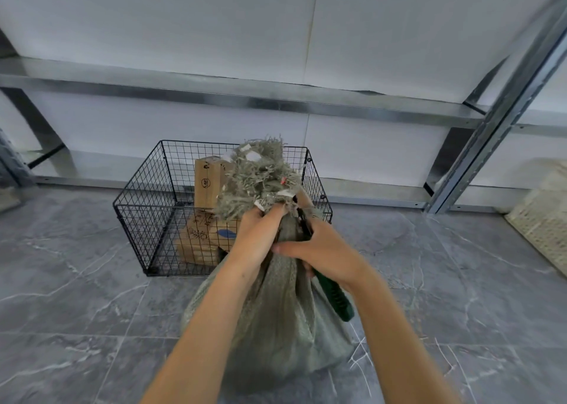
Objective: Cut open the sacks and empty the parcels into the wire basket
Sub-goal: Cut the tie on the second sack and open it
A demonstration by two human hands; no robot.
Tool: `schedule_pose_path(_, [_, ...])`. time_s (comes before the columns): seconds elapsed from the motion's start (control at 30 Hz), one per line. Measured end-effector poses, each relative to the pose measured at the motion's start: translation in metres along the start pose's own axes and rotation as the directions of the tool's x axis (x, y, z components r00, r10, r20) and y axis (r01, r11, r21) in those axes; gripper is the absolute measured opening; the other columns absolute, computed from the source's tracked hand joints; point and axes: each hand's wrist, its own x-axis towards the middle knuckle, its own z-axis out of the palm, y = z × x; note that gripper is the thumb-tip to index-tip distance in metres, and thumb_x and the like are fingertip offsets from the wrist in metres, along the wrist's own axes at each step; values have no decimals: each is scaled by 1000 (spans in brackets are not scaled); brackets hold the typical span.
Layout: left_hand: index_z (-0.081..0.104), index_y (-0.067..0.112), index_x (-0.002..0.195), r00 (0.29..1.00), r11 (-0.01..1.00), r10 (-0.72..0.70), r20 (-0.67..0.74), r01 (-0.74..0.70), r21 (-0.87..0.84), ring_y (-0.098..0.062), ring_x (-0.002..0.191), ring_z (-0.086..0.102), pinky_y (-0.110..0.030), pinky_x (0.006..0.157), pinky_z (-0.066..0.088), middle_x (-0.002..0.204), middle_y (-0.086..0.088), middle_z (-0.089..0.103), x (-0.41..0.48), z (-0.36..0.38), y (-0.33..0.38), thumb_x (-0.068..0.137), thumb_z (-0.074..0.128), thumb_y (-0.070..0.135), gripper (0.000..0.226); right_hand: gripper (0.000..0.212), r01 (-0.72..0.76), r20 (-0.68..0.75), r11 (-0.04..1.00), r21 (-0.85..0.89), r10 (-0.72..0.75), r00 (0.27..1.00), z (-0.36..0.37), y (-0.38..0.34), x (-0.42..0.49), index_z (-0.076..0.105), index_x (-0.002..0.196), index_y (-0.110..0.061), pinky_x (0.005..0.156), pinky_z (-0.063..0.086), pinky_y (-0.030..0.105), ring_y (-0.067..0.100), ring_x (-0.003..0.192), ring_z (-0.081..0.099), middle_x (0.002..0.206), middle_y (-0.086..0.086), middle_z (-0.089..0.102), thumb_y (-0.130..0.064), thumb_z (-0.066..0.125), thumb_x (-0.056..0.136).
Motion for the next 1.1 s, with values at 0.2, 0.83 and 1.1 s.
schedule_pose_path(0.2, [59,14,89,987,991,28,158,-48,126,-18,91,59,-34,94,42,98,-1,61,3,-16,1,71,65,58,48,24,-17,-257,984,175,62,964,6,14,11,57,67,-22,37,36,19,-1,33,45,38,-13,51,-11,66,86])
schedule_pose_path(0.83, [44,24,116,907,944,-3,421,-136,301,13,75,62,-3,62,44,102,11,63,-9,-8,-8,82,73,17,46,19,-197,-192,667,718,462,866,10,33,25,67,96,2,45,44,25,24,56,52,77,18,64,-14,65,87])
schedule_pose_path(1.1, [67,5,98,884,986,-60,463,-21,167,-13,69,69,-19,64,54,76,-7,73,-6,-1,-22,84,57,-9,22,17,-233,-45,782,579,316,948,-2,38,13,65,84,-5,35,37,20,11,33,35,43,3,46,-21,65,88])
